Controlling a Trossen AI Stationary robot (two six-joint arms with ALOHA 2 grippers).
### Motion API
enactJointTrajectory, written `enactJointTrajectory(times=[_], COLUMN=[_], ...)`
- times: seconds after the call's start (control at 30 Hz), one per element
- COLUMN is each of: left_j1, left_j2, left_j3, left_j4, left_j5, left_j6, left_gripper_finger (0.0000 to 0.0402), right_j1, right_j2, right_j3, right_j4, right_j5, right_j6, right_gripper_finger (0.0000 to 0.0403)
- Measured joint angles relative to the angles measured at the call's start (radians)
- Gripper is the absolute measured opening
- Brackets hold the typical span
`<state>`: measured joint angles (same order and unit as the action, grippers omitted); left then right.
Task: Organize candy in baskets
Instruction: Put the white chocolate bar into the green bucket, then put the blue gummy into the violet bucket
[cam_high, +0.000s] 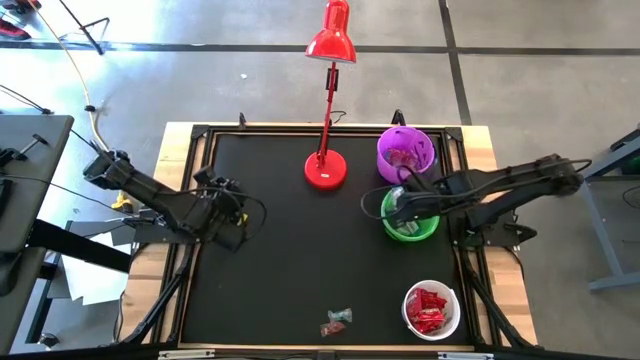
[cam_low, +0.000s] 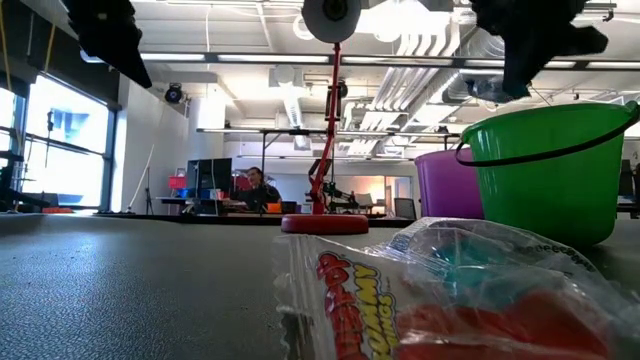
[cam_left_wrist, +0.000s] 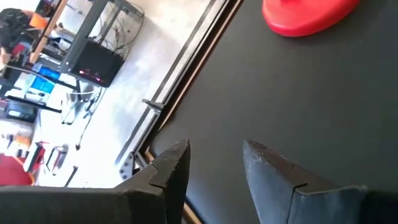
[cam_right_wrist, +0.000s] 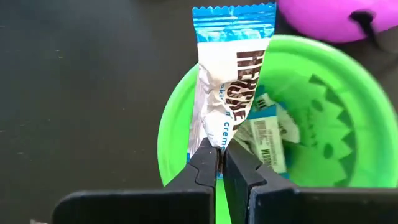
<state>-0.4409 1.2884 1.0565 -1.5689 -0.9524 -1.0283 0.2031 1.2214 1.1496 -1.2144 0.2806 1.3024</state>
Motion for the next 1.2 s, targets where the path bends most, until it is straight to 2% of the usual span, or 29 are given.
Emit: enactJointTrajectory(times=[0.2,0.33,0.5,0.63,0.77,0.93,1.03,1.2], left_j1=[0.048,0.057,0.057,0.055,0.055,0.055,0.055,0.054], left_j2=[0.000,0.000,0.000,0.000,0.000,0.000,0.000,0.000], left_j3=[0.000,0.000,0.000,0.000,0.000,0.000,0.000,0.001], left_j4=[0.000,0.004,0.003,0.003,0.003,0.003,0.003,0.003], left_j5=[-0.002,-0.001,0.005,0.006,0.027,0.063,0.090,0.168], left_j6=[0.015,-0.012,0.011,0.044,0.039,0.046,0.045,0.014], left_gripper_finger=[0.0135,0.0136,0.0136,0.0136,0.0136,0.0136,0.0136,0.0136], right_j1=[0.000,0.000,0.000,0.000,0.013,0.074,0.106,0.165], right_j2=[-0.109,-0.143,-0.150,-0.149,-0.147,-0.108,-0.062,0.039], right_j3=[-0.137,-0.161,-0.164,-0.164,-0.164,-0.164,-0.164,-0.164], right_j4=[0.118,0.135,0.133,0.148,0.293,0.573,0.648,0.734], right_j5=[-0.063,-0.128,-0.138,-0.152,-0.242,-0.266,-0.305,-0.410], right_j6=[0.010,-0.031,-0.072,-0.065,-0.084,-0.153,-0.147,-0.045], right_gripper_finger=[0.0009,0.0045,0.0098,0.0126,0.0132,0.0128,0.0121,0.0113])
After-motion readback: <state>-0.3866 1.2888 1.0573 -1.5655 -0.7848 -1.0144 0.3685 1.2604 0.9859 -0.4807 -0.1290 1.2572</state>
